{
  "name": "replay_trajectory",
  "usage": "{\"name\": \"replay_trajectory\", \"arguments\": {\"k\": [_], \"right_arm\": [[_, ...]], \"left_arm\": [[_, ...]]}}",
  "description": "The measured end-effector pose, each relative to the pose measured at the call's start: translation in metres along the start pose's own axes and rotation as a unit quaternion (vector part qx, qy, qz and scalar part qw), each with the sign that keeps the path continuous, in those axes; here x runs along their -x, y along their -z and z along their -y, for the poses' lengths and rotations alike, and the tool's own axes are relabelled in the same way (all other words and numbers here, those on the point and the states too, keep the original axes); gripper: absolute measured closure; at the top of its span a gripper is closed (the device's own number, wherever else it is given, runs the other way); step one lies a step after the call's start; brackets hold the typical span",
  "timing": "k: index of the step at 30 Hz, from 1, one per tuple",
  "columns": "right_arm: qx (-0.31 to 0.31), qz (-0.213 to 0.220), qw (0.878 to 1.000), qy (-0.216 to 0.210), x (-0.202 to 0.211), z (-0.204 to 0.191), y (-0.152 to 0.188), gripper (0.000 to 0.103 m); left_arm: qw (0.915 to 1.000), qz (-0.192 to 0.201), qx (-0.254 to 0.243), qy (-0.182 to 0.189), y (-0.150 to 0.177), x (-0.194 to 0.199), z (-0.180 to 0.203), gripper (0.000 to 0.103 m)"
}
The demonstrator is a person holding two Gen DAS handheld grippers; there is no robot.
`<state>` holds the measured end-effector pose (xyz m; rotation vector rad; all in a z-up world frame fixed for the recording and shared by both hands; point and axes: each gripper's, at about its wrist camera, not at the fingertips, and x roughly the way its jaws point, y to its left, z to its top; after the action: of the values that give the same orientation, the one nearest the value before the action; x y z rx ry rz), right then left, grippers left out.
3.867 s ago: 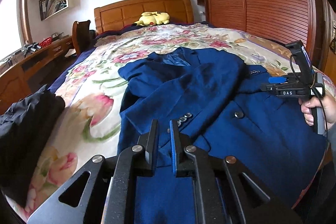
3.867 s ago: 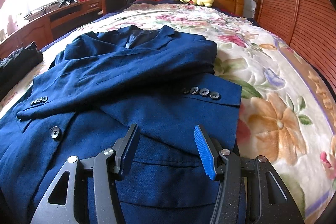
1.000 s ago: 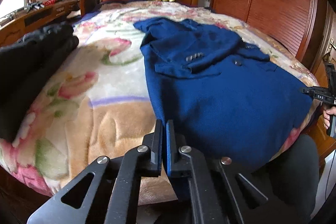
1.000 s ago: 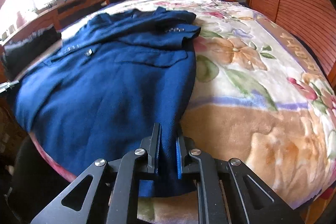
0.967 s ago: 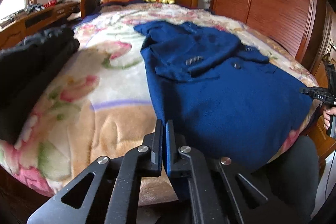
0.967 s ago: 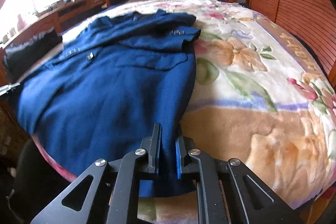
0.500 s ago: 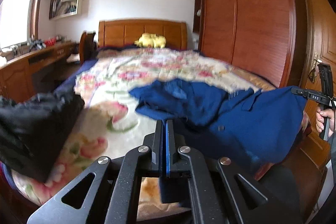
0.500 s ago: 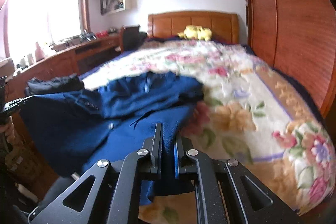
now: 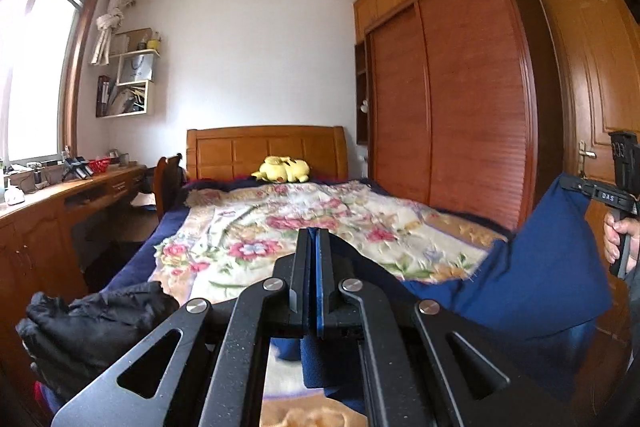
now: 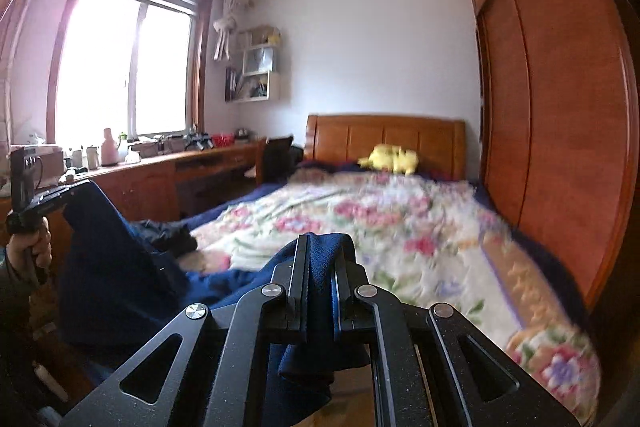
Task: Fold large clothes
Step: 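Lift the hem with both grippers and fold it toward the collar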
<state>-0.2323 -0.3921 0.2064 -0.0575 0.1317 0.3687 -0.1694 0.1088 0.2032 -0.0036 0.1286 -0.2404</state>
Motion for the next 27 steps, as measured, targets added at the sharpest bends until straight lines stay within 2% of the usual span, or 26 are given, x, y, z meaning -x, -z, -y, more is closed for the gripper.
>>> {"name": "replay_trajectory", "arguments": {"k": [4, 9, 14, 18, 21, 27], "right_arm": [[0.004, -0.031, 0.999, 0.015, -0.027, 0.007, 0.006, 0.095], [-0.001, -0.103, 0.994, 0.045, -0.103, 0.021, 0.029, 0.095], [-0.007, -0.149, 0.987, 0.067, -0.166, 0.040, 0.053, 0.095], [-0.001, -0.186, 0.979, 0.078, -0.231, 0.045, 0.056, 0.095], [-0.002, -0.198, 0.977, 0.078, -0.265, 0.048, 0.047, 0.095], [-0.006, -0.187, 0.978, 0.088, -0.316, 0.062, 0.042, 0.095]], "left_arm": [[0.9996, -0.025, 0.000, -0.015, 0.008, -0.038, -0.010, 0.101], [0.9957, -0.083, 0.009, -0.041, 0.043, -0.105, -0.026, 0.101], [0.9898, -0.130, 0.026, -0.053, 0.077, -0.157, -0.045, 0.101], [0.9852, -0.157, 0.027, -0.065, 0.095, -0.194, -0.058, 0.101], [0.9828, -0.169, 0.029, -0.068, 0.102, -0.222, -0.068, 0.101], [0.9802, -0.174, 0.019, -0.092, 0.104, -0.272, -0.083, 0.101]]}}
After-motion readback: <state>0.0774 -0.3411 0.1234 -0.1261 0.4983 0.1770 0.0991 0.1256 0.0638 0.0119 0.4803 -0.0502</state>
